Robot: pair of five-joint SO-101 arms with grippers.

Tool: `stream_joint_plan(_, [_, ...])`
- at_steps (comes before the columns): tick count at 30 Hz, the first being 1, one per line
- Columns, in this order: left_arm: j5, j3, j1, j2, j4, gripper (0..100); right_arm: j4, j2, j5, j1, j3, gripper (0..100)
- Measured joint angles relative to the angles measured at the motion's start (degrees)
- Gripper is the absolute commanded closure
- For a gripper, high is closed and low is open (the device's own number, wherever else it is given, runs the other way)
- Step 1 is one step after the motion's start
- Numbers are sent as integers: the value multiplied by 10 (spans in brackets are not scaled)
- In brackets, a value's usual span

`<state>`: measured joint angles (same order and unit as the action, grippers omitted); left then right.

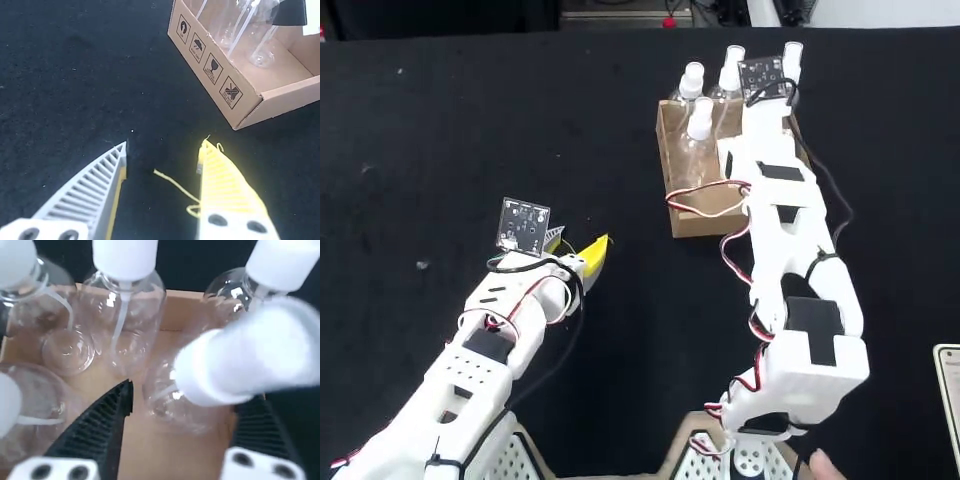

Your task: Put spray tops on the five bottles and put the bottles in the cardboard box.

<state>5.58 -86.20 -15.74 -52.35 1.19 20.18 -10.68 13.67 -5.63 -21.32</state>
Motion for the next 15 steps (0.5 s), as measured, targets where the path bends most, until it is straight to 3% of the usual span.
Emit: stream_joint_plan(15, [0, 0, 0, 0, 0, 777, 58, 47, 0, -2, 0, 606])
